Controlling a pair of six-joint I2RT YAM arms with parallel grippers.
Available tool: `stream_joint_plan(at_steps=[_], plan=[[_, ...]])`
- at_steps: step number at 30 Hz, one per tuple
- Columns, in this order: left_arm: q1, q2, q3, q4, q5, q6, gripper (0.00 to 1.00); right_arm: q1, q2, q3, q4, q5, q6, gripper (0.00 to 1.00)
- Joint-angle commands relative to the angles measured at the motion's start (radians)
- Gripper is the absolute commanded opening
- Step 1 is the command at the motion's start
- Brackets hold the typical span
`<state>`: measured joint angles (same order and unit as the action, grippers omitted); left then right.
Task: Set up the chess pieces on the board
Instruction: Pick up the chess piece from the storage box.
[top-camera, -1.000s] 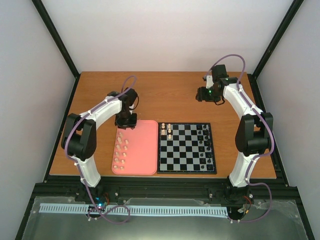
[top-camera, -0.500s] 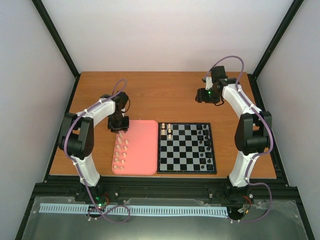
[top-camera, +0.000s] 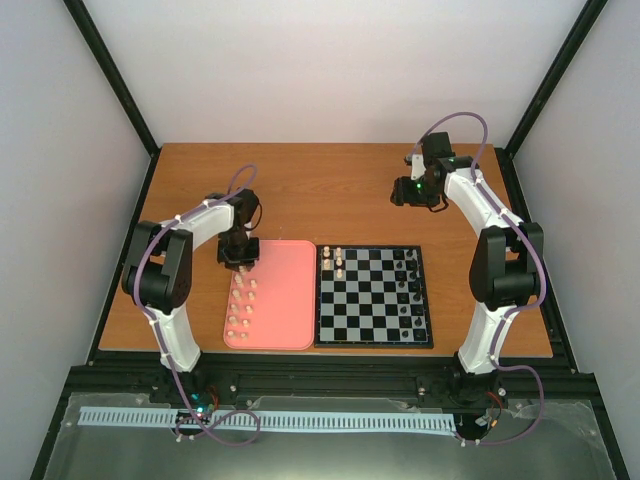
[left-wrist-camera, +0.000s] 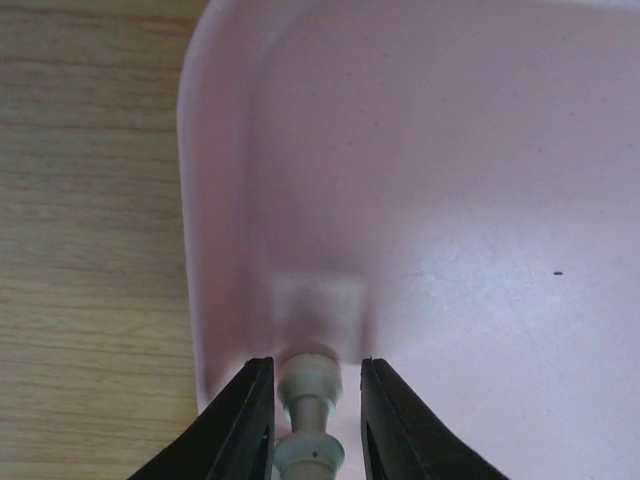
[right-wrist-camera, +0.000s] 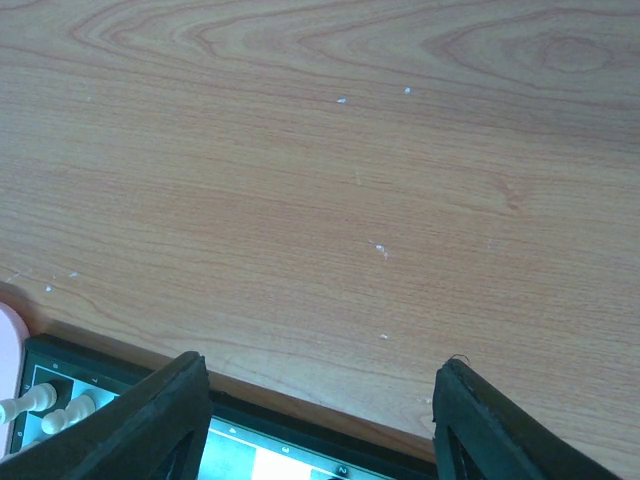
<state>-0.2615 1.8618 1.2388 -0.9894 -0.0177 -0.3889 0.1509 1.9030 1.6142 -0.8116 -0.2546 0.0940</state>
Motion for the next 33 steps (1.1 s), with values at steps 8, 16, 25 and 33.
stream_joint_plan(at_steps=[8, 16, 25, 33], plan=[[0.016, 0.011, 0.026, 0.005, -0.025, 0.014, 0.08, -0.008, 0.004, 0.0, 0.012, 0.017, -0.004, 0.61], [0.018, 0.004, 0.047, -0.02, -0.024, 0.032, 0.01, -0.008, 0.016, 0.049, 0.0, 0.038, 0.005, 0.83], [-0.005, -0.041, 0.159, -0.11, 0.012, 0.055, 0.01, -0.011, 0.028, 0.134, -0.019, 0.124, 0.044, 1.0], [-0.218, -0.03, 0.292, -0.18, 0.103, 0.01, 0.01, -0.068, 0.002, 0.117, -0.022, 0.193, 0.061, 1.0]])
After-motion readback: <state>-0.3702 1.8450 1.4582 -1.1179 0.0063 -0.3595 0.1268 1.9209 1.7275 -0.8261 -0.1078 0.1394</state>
